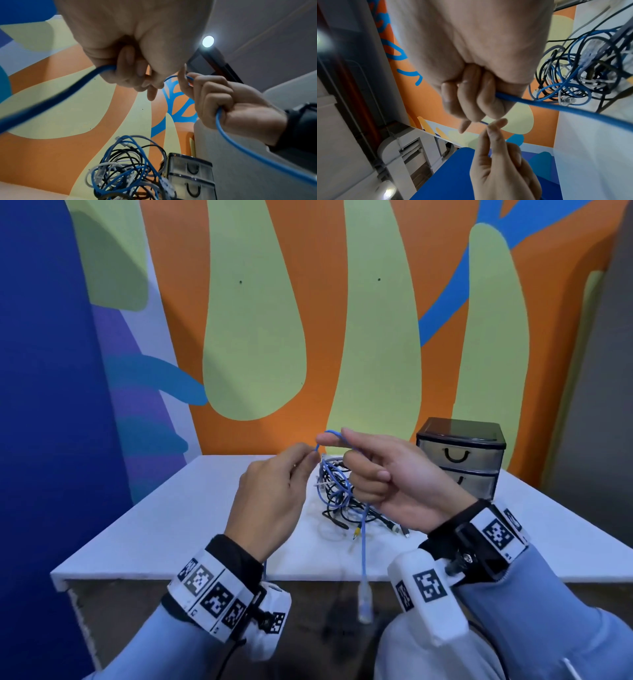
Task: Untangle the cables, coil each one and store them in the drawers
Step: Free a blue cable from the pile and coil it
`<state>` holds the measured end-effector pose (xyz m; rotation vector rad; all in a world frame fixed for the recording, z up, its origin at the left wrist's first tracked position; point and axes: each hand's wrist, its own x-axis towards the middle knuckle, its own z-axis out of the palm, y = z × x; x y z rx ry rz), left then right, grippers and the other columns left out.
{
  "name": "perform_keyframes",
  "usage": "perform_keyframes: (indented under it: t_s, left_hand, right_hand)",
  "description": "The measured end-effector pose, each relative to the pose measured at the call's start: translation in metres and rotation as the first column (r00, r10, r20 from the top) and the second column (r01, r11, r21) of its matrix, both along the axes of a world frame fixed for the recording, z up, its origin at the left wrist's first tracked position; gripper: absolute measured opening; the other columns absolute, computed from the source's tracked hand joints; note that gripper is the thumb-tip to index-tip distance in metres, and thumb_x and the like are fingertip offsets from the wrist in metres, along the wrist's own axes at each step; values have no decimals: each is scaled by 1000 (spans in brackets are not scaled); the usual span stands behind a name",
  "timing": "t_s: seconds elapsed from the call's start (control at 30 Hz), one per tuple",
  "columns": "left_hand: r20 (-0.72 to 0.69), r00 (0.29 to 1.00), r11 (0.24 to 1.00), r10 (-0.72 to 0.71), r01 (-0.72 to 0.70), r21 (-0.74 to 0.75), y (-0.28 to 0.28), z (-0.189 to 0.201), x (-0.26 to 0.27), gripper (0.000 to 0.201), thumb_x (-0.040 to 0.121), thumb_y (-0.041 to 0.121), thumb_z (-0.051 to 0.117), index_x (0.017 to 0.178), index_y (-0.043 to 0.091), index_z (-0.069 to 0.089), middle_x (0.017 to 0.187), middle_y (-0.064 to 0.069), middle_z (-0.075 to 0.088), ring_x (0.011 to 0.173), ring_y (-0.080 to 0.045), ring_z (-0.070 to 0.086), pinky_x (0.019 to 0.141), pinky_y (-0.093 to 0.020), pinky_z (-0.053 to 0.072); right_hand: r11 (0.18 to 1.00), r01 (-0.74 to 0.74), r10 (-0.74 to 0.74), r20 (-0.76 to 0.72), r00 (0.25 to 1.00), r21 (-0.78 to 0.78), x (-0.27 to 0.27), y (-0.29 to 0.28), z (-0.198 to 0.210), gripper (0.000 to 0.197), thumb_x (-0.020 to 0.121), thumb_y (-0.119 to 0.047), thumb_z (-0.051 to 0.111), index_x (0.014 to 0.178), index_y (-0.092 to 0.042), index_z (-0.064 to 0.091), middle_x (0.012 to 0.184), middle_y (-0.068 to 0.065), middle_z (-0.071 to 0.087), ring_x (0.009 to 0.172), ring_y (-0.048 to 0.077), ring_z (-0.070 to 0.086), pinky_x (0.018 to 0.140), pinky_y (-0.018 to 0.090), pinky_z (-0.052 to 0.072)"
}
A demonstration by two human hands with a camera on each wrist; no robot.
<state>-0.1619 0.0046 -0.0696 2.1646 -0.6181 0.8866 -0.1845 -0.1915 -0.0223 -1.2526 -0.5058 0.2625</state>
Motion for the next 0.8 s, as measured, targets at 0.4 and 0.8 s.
perform_keyframes:
  t_s: [0.4, 0.8]
  left_hand:
    - [-247, 969, 928, 3, 90, 362, -18, -7, -43, 23, 106, 45, 49, 89, 30, 52, 68, 1, 55, 76, -34, 53, 74, -47, 51]
    - [-254, 902, 929, -349, 296, -223, 7, 37, -40, 23, 92, 29, 80, 73, 17, 77, 52, 14, 41, 50, -5, 33, 49, -16, 26]
  right_hand:
    - [913, 287, -331, 115, 937, 292, 17, 19, -29, 39, 115, -14, 35, 152, 0, 32, 121, 22, 74, 115, 31, 73, 102, 34, 58]
    - [805, 528, -389, 431, 814, -271, 11, 11, -25, 34, 111, -34, 48, 125, -11, 70, 51, 6, 53, 44, 17, 40, 45, 22, 33]
